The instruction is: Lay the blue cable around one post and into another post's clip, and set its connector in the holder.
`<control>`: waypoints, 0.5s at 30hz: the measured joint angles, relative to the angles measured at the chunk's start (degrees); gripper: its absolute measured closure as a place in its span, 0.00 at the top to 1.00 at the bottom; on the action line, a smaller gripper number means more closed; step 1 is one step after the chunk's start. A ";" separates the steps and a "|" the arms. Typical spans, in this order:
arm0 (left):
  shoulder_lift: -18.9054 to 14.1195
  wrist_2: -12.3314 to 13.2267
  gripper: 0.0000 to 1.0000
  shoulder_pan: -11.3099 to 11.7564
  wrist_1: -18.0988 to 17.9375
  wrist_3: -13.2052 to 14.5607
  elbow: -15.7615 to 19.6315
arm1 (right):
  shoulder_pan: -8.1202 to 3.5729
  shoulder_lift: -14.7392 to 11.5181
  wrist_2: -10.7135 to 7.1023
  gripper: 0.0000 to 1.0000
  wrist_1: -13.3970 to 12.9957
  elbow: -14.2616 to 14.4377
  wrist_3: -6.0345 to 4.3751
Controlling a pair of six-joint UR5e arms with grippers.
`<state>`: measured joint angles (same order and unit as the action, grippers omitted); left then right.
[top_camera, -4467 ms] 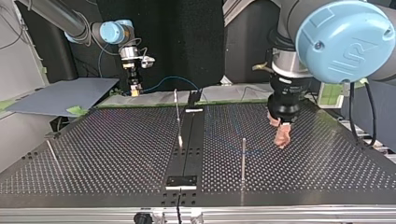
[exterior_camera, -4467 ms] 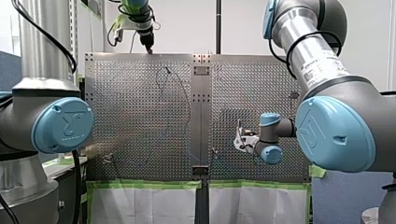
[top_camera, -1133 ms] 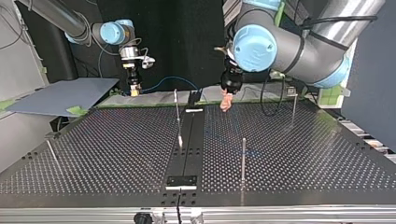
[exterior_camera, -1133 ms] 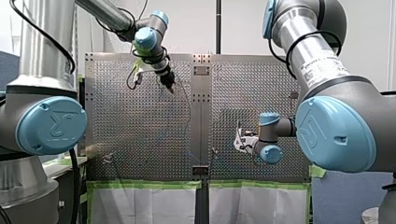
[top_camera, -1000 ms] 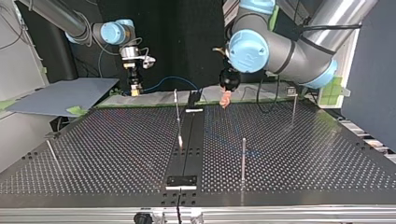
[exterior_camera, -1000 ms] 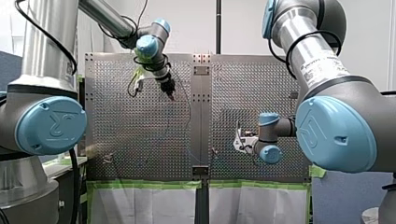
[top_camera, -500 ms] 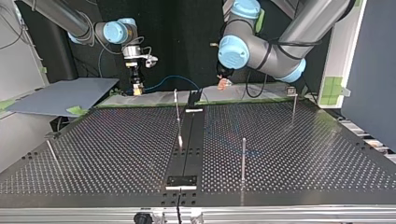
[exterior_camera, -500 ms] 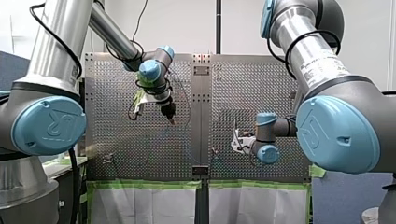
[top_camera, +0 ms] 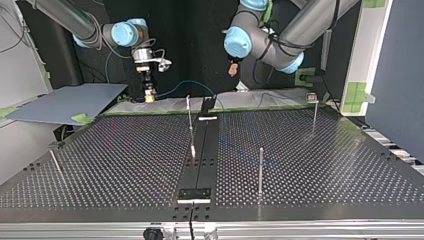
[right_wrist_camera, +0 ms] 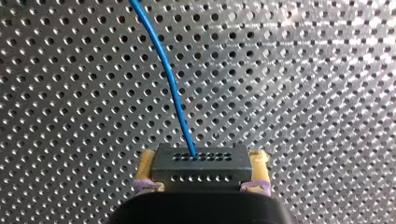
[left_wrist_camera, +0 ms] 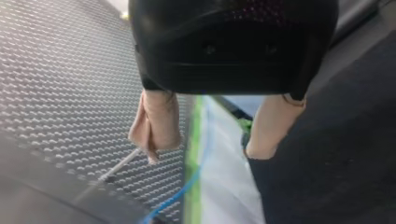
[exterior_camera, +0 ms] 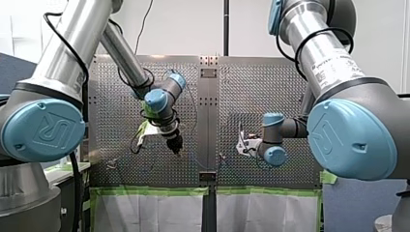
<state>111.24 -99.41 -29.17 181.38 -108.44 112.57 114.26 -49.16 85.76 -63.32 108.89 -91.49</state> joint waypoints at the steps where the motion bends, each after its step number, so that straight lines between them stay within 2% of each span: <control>1: 0.45 -0.03 1.00 -0.21 -0.45 -0.07 0.45 | 0.18 -0.03 0.01 0.00 0.17 0.00 0.19; 5: 2.44 -0.31 1.00 -1.07 -2.43 -0.33 2.44 | 0.96 -0.10 0.03 0.00 0.57 -0.01 0.91; 15: 6.44 -1.32 1.00 -2.91 -7.32 -1.41 7.31 | 2.66 -0.19 0.03 0.00 1.38 -0.02 1.59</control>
<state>117.68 -100.74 -32.08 174.06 -109.85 119.87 116.91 -49.34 85.79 -61.94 108.87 -89.91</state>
